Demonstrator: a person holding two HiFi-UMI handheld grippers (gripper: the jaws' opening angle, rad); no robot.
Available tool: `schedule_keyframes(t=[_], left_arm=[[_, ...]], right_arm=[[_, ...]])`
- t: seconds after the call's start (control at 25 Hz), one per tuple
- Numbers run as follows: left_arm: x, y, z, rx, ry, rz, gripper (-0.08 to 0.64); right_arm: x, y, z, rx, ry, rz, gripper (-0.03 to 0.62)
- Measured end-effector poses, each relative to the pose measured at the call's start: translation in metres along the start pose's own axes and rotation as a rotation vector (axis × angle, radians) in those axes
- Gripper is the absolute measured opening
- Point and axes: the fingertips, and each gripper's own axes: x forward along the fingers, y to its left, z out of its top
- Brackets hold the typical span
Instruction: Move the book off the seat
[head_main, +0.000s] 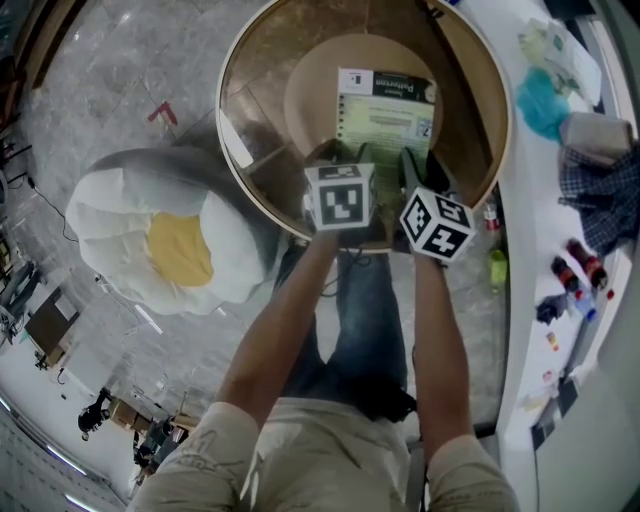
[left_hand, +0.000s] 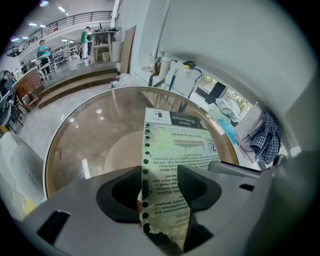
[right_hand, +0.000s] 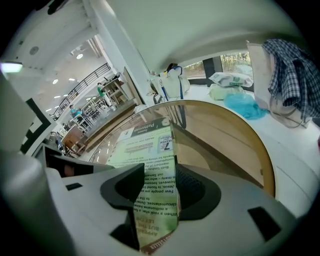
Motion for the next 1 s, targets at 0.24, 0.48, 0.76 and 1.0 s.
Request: schedule_keyframes(t=[0.24,0.48,0.76,1.0], left_arm=[[-0.014,-0.004,0.007,0.005,-0.038,0.018,0.229],[-0.059,-0.017,0.045,0.041,-0.144,0.004,0.229],[-0.175,-0.04,0.127,0.132,-0.388,-0.001,0.228],[-0.32,-0.049,0.194,0.223,-0.689,0.007,0.228]], right_arm=[[-0.012,-0.002,0.02,0.001,-0.05,-0.031,0.201],[-0.049,0.019,0.075,-0.072,-0.142,-0.007,0.201],[-0.143,0.076,0.175,-0.193,-0.345,0.023,0.201],[-0.245,0.141,0.252,-0.295,-0.528,0.048,0.201]])
